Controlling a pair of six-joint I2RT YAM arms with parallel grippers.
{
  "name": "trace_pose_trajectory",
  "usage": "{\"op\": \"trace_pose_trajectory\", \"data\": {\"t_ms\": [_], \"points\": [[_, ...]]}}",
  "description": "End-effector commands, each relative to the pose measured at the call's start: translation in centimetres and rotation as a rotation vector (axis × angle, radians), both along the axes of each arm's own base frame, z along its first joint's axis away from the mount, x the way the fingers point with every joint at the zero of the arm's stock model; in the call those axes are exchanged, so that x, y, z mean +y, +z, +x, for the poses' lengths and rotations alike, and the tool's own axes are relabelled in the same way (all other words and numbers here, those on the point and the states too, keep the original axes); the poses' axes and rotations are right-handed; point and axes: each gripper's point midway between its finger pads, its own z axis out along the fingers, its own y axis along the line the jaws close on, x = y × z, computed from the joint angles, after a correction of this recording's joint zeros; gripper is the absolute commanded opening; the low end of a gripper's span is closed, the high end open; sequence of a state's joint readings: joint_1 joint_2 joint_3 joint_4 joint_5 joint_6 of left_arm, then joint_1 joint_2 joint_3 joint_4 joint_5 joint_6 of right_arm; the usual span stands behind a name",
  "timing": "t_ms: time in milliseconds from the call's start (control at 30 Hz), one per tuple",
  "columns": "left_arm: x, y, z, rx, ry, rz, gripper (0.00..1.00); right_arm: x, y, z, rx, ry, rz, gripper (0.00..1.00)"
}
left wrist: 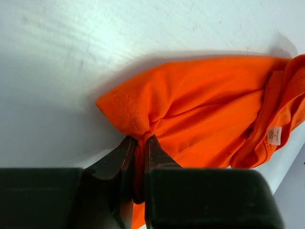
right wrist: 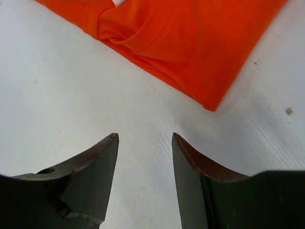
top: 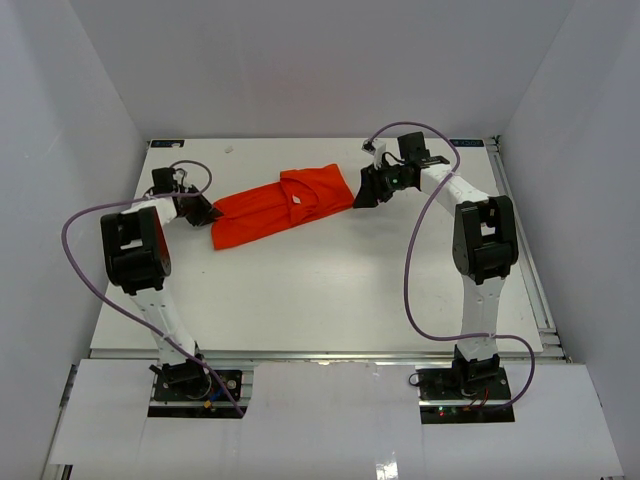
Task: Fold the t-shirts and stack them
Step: Fold the tshirt
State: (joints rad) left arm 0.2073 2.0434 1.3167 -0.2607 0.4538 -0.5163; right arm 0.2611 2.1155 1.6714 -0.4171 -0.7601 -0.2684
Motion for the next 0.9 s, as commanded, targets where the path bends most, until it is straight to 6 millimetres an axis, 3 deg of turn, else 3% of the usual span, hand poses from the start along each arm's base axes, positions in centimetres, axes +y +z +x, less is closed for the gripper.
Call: {"op": "trace_pose_trajectory", "data": {"t_ms": [0, 100, 133, 167, 267, 400, 533, 667, 767, 833, 867], "points": [[0.2, 2.0, -2.0, 0.007, 0.004, 0.048, 0.08, -0.9, 2.7, 1.3, -0.113, -0.028, -0.024, 0.56], [0.1, 3.5, -3.3, -0.017, 0.001, 0.061, 0.08, -1.5, 2.0, 3.3, -0.152, -0.094, -0.074, 0.63], [-0.1, 3.0, -4.3, 0.002, 0.0, 0.06, 0.08, -1.3, 3.1, 4.7, -0.177, -0.122, -0.066, 0.65], [-0.2, 3.1, -4.8, 0.005, -0.005, 0.064, 0.08, -1.2, 2.0, 5.4, -0.149, -0.138, -0.065, 0.66], [-0.2, 4.0, -6.3, 0.005, 0.003, 0.075, 0.08, -0.1, 1.9, 7.5, -0.088, -0.185, -0.029, 0.68], [-0.1, 6.2, -6.9, -0.007, 0.028, 0.086, 0.08, 1.2, 1.9, 8.3, -0.065, -0.18, 0.022, 0.69], [-0.5, 9.5, -5.8, -0.057, 0.054, 0.042, 0.08, 1.7, 2.5, 8.6, -0.092, -0.172, 0.051, 0.7], [-2.2, 12.3, -3.7, -0.106, 0.033, -0.003, 0.08, 1.7, 2.5, 8.6, -0.093, -0.173, 0.059, 0.7], [-4.1, 12.7, -2.5, -0.102, -0.001, -0.043, 0.08, 1.7, 2.7, 8.1, -0.09, -0.173, 0.067, 0.7], [-5.8, 14.0, -1.3, -0.128, -0.032, -0.058, 0.08, 1.7, 3.1, 7.9, -0.103, -0.173, 0.072, 0.7], [-6.4, 13.6, -0.8, -0.113, -0.044, -0.064, 0.08, 1.6, 3.3, 7.8, -0.109, -0.174, 0.073, 0.7]]}}
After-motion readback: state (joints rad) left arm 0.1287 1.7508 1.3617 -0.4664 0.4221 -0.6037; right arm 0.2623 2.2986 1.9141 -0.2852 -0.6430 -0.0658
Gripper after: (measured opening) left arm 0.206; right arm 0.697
